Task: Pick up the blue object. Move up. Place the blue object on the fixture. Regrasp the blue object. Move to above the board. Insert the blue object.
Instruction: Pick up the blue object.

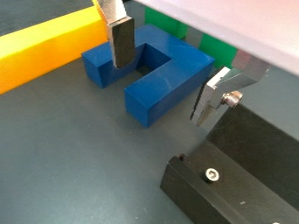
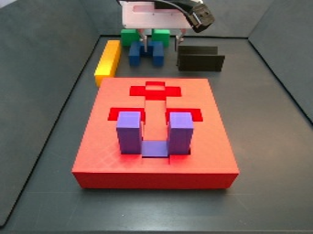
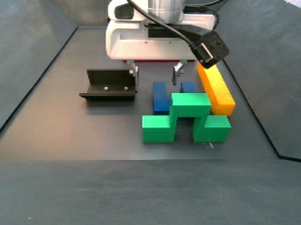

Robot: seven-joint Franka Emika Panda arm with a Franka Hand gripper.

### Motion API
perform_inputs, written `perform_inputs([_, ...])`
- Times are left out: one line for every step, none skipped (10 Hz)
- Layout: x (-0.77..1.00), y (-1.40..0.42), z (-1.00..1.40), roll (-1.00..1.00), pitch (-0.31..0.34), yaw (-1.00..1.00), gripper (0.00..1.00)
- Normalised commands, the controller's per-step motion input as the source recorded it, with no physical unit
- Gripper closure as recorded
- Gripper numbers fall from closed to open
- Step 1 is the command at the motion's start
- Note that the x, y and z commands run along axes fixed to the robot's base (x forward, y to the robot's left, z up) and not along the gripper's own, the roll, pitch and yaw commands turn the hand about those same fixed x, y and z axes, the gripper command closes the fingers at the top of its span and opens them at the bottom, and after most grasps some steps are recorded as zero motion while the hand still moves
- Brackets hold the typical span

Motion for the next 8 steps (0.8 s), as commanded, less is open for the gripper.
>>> perform_inputs([0.0,0.05,-0.09,-0.12,0.0,-0.02,0.0])
perform_inputs([0.07,0.0,-0.21,-0.03,0.0,0.0,0.0])
perform_inputs([0.03,0.0,-0.23,-0.03,0.0,-0.01,0.0])
perform_inputs([0.05,0.0,-0.19,-0.02,0.0,-0.01,0.0])
perform_inputs([0.0,-0.01,-0.22,-0.01,0.0,-0.01,0.0])
perform_inputs([0.01,-0.04,-0.22,0.0,0.0,0.0,0.0])
perform_inputs([0.0,-0.04,-0.21,-0.01,0.0,-0.01,0.0])
perform_inputs([0.0,0.0,-0.09,-0.04,0.0,0.0,0.0])
